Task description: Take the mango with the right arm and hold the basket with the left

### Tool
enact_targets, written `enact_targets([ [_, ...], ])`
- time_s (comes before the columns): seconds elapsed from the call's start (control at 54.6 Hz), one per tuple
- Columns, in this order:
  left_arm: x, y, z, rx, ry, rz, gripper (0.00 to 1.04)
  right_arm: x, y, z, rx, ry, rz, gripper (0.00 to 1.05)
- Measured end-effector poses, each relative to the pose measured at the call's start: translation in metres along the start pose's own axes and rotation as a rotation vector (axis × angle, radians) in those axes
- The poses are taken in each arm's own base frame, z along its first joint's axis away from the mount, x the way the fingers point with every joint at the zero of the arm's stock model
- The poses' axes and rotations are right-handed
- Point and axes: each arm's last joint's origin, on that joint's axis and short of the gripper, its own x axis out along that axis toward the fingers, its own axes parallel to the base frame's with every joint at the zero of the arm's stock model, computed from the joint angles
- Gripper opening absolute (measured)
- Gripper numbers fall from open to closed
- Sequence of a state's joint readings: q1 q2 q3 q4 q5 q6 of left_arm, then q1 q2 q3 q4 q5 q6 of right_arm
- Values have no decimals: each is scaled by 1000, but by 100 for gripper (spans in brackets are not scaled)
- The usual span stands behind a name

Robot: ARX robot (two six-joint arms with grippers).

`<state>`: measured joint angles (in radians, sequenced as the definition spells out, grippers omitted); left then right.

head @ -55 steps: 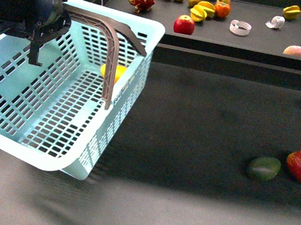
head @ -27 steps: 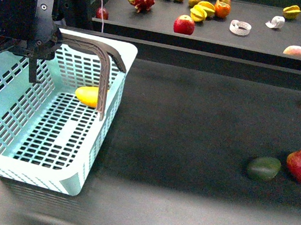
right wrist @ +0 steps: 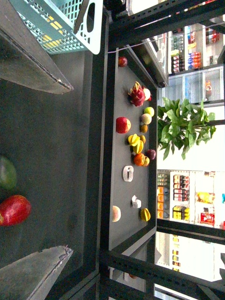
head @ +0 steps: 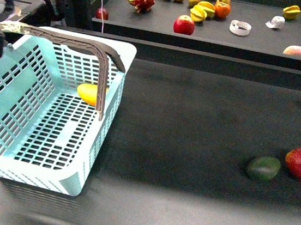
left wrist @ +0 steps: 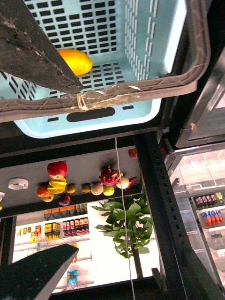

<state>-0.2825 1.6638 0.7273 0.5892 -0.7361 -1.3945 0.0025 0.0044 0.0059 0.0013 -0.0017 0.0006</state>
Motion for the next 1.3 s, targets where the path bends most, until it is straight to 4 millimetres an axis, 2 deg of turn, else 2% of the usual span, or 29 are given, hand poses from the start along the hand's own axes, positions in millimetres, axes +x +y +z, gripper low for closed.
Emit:
enact_targets([
  [0.092,-16,8,17,89,-17,-12,97,0,0,0,0,0,0,97],
  [0.275,-32,35,43,245,-72,14,97,0,0,0,0,0,0,97],
  [0.348,-34,42,48,281,-84,34,97,0,0,0,0,0,0,97],
  [0.495,-33,44,48,327,-61,22,96,0,0,0,0,0,0,97],
  [0.532,-31,48,51,374,42,-91,89,0,0,0,0,0,0,97],
  [0.586,-37,55,56,564,146,-293,78,0,0,0,0,-1,0,97],
  [0.678,-53,59,67,910,149,-531,58,0,0,0,0,0,-1,97],
  [0.733,-62,63,75,1045,107,-564,44,0,0,0,0,-1,0,97],
  [0.788,-68,68,80,1106,88,-561,33,0,0,0,0,-1,0,97],
  [0.953,-80,79,94,1166,95,-586,1,0,0,0,0,-1,0,97],
  [1.081,-89,85,105,1174,72,-563,2,0,0,0,0,-1,0,97],
  [1.301,-107,92,112,1177,71,-569,2,0,0,0,0,-1,-1,97],
])
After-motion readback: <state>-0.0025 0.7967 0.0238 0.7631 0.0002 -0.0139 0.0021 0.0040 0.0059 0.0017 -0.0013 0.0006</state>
